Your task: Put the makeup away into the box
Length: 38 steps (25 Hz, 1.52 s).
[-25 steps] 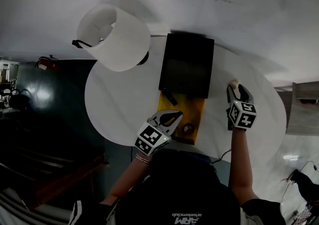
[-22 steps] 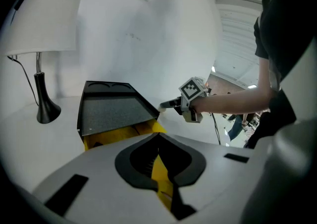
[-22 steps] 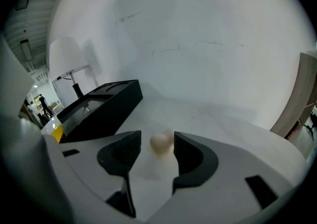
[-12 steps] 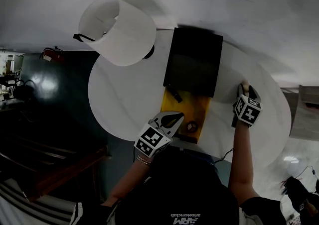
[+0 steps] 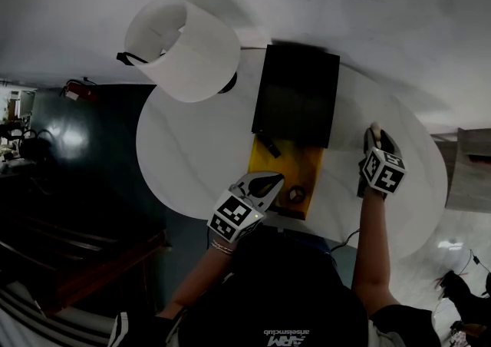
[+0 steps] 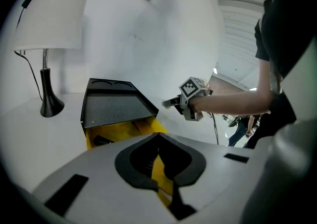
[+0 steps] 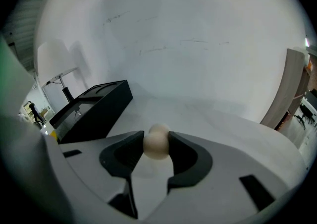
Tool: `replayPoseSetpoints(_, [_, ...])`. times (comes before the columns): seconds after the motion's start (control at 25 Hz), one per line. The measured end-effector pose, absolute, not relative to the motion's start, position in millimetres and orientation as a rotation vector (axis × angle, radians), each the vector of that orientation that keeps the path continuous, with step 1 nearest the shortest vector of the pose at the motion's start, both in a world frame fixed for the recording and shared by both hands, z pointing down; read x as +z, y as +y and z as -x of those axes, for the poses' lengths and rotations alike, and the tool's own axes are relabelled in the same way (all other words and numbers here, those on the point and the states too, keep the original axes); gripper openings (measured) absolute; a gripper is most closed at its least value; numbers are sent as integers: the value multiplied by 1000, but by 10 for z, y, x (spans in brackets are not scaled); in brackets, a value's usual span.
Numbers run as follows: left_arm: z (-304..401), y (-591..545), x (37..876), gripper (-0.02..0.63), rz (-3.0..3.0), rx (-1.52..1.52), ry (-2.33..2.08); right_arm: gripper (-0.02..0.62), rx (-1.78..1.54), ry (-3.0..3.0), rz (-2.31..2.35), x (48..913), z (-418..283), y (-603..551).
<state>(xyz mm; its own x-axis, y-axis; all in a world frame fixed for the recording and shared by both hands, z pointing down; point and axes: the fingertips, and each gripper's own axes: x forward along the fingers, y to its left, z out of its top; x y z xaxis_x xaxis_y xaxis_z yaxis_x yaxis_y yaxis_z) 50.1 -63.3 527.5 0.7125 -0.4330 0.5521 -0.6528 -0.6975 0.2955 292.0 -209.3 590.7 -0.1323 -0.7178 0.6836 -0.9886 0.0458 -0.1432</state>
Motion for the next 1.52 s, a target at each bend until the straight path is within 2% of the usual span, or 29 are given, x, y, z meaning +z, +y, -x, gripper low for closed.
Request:
replayPoseSetpoints(0.44, [-338, -478, 5172, 17, -2444, 535, -815, 164, 892, -2038, -1755, 5525, -2689, -1804])
replayPoseSetpoints(1.2, [315, -451, 5005, 17, -2483, 448, -925, 164, 788, -2114, -1725, 5059, -2285, -1127])
replayPoseSetpoints(1.52, [555, -440, 4998, 17, -2461, 415, -970, 164, 703, -2228, -1596, 4828, -1915, -1036])
